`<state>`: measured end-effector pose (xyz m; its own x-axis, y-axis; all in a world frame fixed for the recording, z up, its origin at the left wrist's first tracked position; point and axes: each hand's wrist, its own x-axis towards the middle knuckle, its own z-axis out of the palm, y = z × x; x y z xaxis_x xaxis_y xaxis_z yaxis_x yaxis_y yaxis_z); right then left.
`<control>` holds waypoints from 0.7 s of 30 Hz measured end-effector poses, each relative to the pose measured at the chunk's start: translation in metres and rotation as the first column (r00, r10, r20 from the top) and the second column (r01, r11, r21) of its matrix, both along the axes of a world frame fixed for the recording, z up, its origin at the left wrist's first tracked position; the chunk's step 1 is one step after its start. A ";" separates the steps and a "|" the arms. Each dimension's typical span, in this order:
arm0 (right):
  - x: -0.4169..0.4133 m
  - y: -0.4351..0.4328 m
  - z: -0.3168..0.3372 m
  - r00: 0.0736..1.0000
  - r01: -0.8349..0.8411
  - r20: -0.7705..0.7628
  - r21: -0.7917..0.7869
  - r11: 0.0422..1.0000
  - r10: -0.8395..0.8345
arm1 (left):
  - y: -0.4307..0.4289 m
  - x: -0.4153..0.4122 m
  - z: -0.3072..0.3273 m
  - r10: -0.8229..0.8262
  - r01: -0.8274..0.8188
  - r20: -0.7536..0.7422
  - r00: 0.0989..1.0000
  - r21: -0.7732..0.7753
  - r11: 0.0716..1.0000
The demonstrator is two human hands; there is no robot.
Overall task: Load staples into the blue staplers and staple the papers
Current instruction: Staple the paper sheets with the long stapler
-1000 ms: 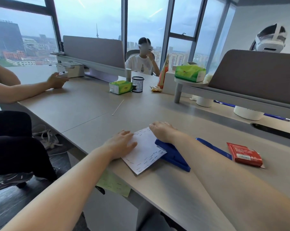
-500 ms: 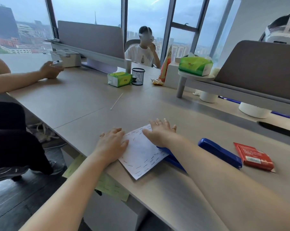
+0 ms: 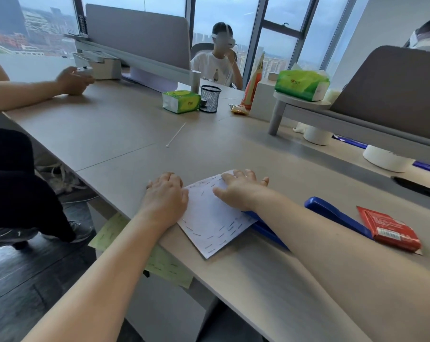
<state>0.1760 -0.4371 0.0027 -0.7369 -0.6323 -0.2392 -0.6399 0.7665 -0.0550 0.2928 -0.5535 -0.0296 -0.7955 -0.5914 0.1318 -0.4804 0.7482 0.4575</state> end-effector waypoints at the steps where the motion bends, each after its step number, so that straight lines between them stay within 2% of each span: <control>1: 0.000 0.000 0.000 1.000 0.002 0.014 0.000 1.000 -0.002 | 0.001 0.000 0.000 0.004 -0.004 -0.001 1.000 0.001 1.000; 6: -0.001 0.002 -0.001 1.000 0.000 0.012 -0.061 0.998 0.001 | 0.004 0.001 0.000 0.034 -0.028 0.054 0.998 -0.102 0.994; 10: 0.003 0.005 0.000 0.999 -0.028 -0.046 -0.240 0.970 0.018 | 0.007 0.003 0.004 0.043 -0.022 0.098 0.994 -0.200 0.979; 12: 0.005 0.009 0.002 0.999 -0.039 -0.022 -0.387 0.921 0.034 | 0.007 0.005 0.005 0.046 -0.019 0.116 0.992 -0.226 0.974; 16: 0.008 0.020 0.011 0.997 -0.073 -0.043 -0.651 0.756 0.059 | 0.007 0.006 0.014 0.039 0.003 0.197 0.980 -0.210 0.978; 18: 0.009 0.026 0.016 0.995 -0.101 -0.063 -0.702 0.705 0.080 | 0.004 0.006 0.019 0.059 -0.017 0.247 0.967 -0.172 0.985; 21: 0.014 0.038 0.023 0.985 -0.150 -0.042 -0.696 0.702 0.168 | -0.002 0.008 0.025 0.110 -0.081 0.297 0.949 -0.107 0.991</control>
